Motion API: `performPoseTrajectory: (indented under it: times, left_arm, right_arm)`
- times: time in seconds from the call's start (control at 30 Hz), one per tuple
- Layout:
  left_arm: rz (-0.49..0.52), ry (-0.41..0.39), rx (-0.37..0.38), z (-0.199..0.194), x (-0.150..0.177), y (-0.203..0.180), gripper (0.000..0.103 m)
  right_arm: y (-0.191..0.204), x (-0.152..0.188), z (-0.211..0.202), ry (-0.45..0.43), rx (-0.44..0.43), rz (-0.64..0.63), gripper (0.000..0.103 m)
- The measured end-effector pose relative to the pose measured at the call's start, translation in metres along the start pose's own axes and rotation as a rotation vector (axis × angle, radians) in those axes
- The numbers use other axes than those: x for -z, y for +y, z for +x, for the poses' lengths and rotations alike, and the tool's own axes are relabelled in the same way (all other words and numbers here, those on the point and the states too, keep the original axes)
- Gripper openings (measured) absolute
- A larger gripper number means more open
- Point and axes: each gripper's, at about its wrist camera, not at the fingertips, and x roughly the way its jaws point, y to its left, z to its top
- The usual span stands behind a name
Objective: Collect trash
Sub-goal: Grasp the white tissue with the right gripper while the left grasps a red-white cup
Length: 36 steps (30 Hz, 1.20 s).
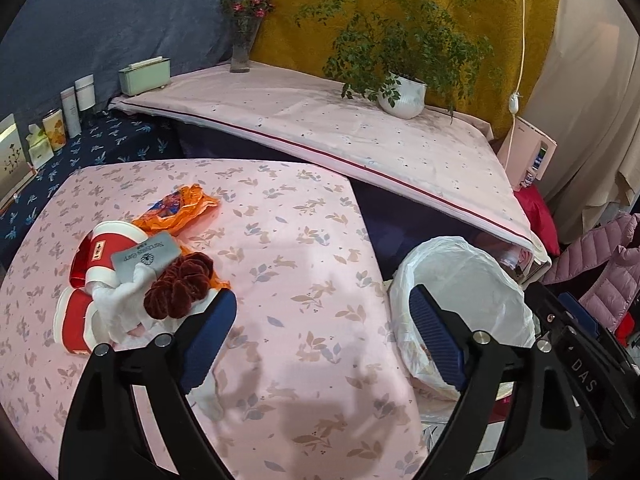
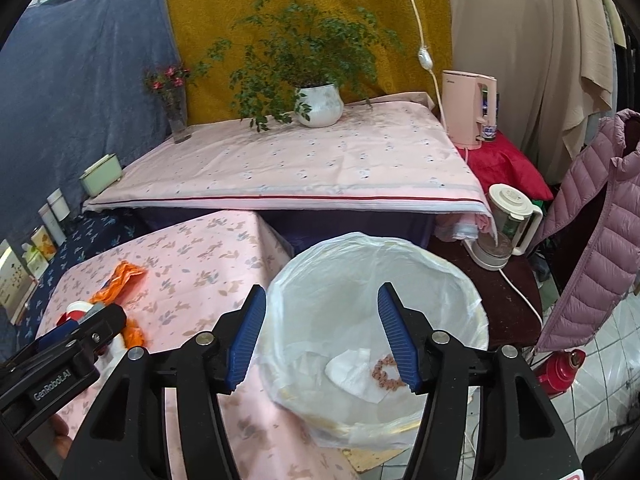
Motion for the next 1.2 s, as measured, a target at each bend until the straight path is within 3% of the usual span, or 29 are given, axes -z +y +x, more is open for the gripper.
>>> performPoseTrajectory:
  times: [0.77,1.2]
  left_arm:
    - [-0.164,0.053,-0.25,0.0,0.043,0.177,0.092]
    - [-0.237,0.148,-0.243,0.026,0.064,0.244,0.092]
  right_arm:
    - [0.116,0.051,0.013,0.117,-0.156,-0.139,0.061]
    - [0.178,0.08,0.04,0.199,-0.203,-0.205,0.061]
